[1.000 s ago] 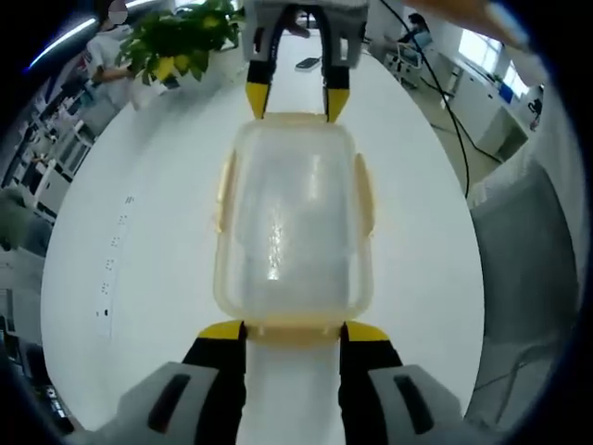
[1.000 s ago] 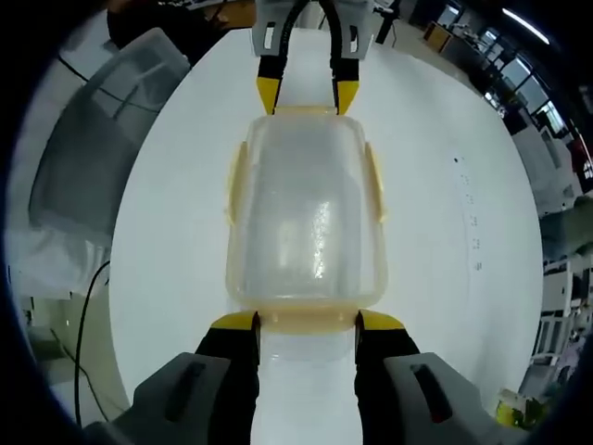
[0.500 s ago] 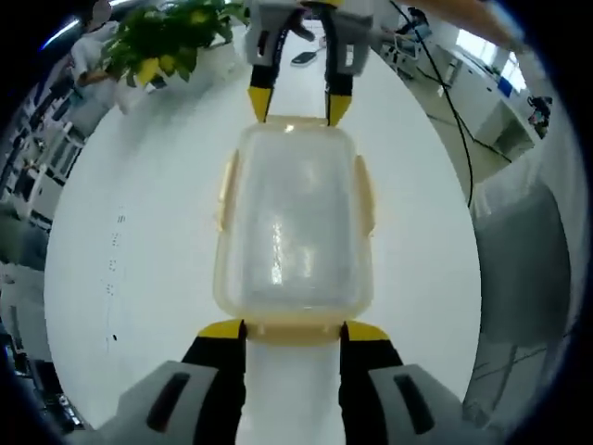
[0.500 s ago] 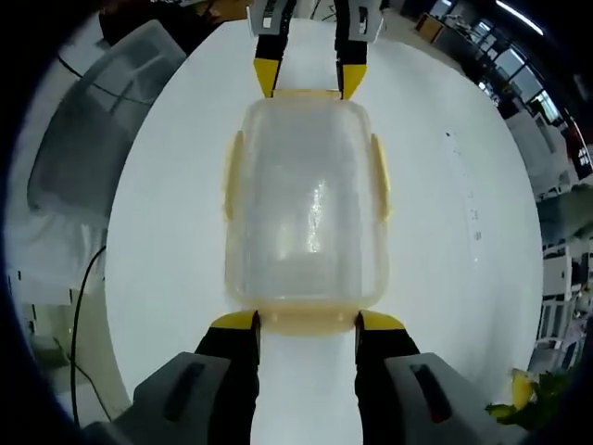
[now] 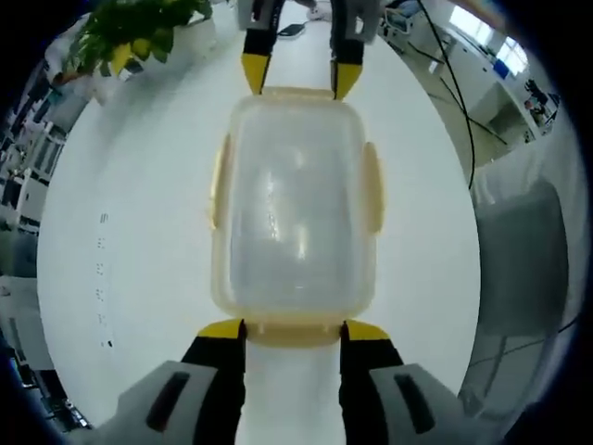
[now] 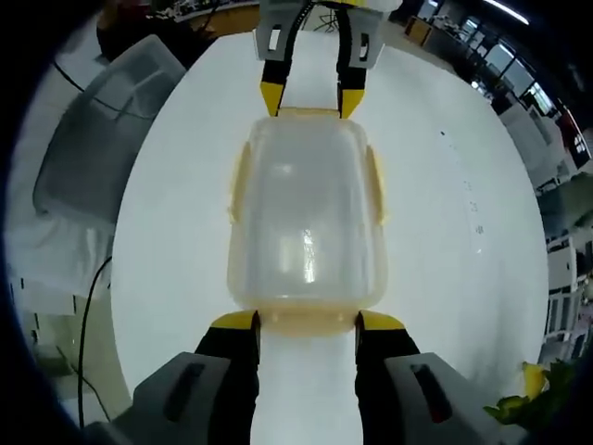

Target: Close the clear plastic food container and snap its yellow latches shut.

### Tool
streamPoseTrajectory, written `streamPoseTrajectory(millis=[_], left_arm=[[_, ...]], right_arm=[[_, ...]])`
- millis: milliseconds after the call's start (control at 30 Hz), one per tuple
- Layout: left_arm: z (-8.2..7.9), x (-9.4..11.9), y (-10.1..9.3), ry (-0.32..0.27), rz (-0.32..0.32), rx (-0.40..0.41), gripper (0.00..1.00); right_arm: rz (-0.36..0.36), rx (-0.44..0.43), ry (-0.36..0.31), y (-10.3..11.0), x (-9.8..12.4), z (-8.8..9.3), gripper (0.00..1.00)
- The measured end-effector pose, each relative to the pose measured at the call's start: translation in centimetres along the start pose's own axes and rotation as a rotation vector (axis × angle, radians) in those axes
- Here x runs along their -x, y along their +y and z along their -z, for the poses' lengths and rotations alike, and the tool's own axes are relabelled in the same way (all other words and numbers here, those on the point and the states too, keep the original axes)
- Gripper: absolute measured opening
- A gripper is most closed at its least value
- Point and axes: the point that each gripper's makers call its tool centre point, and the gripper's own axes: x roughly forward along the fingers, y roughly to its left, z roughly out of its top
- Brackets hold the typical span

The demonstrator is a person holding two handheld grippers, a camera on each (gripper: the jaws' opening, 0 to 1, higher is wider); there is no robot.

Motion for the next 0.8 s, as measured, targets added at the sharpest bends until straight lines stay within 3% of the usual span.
streamPoseTrajectory(millis=[533,800], left_arm=[[-0.1,-0.4,-1.0,-0.018,0.056,0.032,0.34],[0.1,-0.4,-0.8,-0.009,0.045,0.008,0.34]], right_arm=[[-0.035,0.005,0.047,0.6,-1.2,0.8,0.37],[-0.035,0.000,0.054,0.5,-1.4,0.8,0.37]])
